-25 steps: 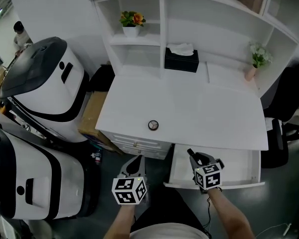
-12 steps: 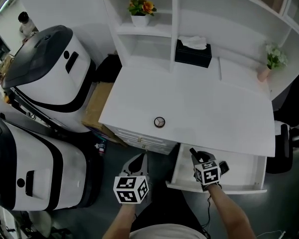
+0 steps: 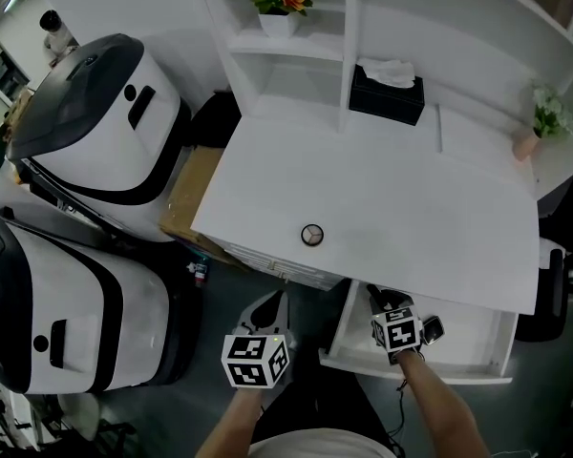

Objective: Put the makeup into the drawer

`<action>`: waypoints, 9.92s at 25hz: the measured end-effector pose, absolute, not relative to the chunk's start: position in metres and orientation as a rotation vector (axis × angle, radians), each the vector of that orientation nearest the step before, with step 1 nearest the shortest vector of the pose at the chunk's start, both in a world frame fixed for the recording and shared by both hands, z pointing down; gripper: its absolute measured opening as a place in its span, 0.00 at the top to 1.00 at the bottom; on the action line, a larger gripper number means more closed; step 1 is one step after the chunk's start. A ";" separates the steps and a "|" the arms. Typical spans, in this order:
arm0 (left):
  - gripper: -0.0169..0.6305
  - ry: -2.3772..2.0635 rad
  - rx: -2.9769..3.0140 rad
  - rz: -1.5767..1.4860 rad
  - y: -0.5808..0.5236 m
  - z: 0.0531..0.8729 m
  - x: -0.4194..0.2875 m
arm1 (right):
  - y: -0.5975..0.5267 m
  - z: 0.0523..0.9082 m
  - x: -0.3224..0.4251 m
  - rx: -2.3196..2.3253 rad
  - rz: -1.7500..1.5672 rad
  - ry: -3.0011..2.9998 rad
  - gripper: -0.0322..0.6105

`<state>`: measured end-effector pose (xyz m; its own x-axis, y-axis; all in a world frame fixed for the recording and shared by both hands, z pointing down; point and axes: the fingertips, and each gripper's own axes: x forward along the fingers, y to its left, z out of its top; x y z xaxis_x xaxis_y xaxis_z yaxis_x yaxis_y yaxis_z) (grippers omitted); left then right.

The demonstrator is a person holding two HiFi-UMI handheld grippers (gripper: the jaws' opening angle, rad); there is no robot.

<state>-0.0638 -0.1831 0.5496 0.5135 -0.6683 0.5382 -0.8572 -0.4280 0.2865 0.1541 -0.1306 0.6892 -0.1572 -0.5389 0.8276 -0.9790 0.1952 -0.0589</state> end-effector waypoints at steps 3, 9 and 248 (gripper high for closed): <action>0.97 -1.249 2.214 0.474 -0.186 0.553 -0.063 | -0.129 0.699 0.156 1.397 0.834 -1.777 0.79; 0.97 -1.255 2.206 0.472 -0.192 0.556 -0.058 | -0.129 0.710 0.157 1.365 0.831 -1.768 0.79; 0.97 -1.129 2.503 0.370 -0.131 0.473 -0.023 | -0.027 0.456 0.179 2.053 0.699 -2.114 0.95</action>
